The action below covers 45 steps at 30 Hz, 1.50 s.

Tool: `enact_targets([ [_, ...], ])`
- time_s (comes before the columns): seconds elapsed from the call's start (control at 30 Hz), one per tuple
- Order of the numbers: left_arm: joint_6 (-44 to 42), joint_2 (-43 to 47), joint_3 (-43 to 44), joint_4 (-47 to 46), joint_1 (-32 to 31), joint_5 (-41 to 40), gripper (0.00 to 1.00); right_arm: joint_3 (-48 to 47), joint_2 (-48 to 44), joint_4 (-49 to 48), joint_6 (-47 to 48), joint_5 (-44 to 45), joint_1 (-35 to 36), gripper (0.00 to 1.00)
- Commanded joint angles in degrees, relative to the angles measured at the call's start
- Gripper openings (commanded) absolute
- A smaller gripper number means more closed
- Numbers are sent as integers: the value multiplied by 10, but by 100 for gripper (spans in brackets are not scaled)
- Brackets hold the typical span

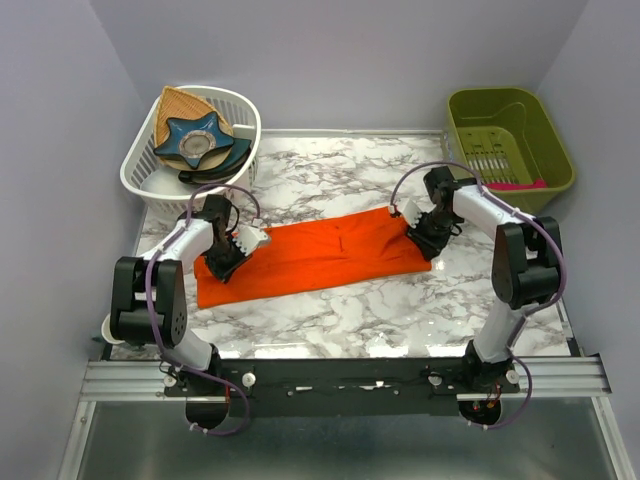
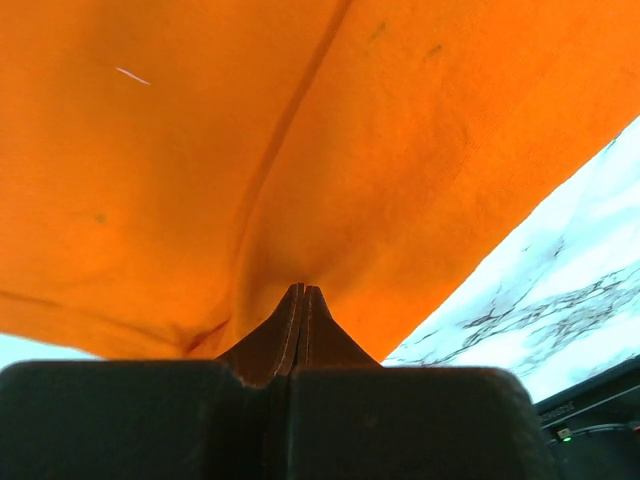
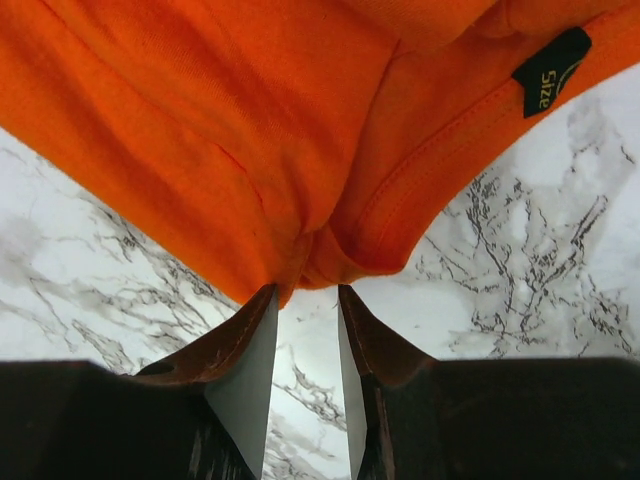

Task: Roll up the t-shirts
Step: Fold the T-shirt at the center of the board.

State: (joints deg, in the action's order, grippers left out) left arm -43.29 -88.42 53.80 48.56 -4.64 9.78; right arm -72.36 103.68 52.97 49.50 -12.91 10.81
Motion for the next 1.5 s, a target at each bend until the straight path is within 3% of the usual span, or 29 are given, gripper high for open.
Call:
enact_targets([
  [0.0, 26, -14, -36, -29, -3, 3, 0, -21, 28, -14, -1, -11, 1, 38],
  [0.2, 25, -11, -40, -27, -3, -23, 0, -26, 36, -22, -5, 46, -1, 36],
  [0.33, 30, 49, 0, 9, -3, 1, 0, -33, -15, -5, -9, 52, 0, 37],
  [0.37, 29, 57, 3, 14, -3, 9, 16, -44, -22, -2, -17, 47, 0, 37],
  [0.43, 28, 65, 7, 22, -5, 19, 27, -87, -23, 12, -39, 21, 0, 37],
  [0.47, 29, 60, 9, 26, -5, 22, 24, -104, -17, 26, -45, 13, 3, 37],
  [0.53, 46, 39, 16, 23, -12, 17, 3, -150, 5, 32, -66, 1, 4, 37],
  [0.57, 57, 32, 17, 19, -13, 15, 0, -162, 16, 34, -70, -1, 8, 37],
  [0.73, 78, -6, 24, 12, -22, 13, 0, -219, 62, 41, -69, -33, 23, 38],
  [1.03, 95, 4, 11, 22, -26, 17, 0, -305, 161, 59, -117, -109, 38, 41],
  [1.47, 96, 18, -8, 42, -26, 9, 0, -358, 239, 62, -152, -92, 46, 41],
])
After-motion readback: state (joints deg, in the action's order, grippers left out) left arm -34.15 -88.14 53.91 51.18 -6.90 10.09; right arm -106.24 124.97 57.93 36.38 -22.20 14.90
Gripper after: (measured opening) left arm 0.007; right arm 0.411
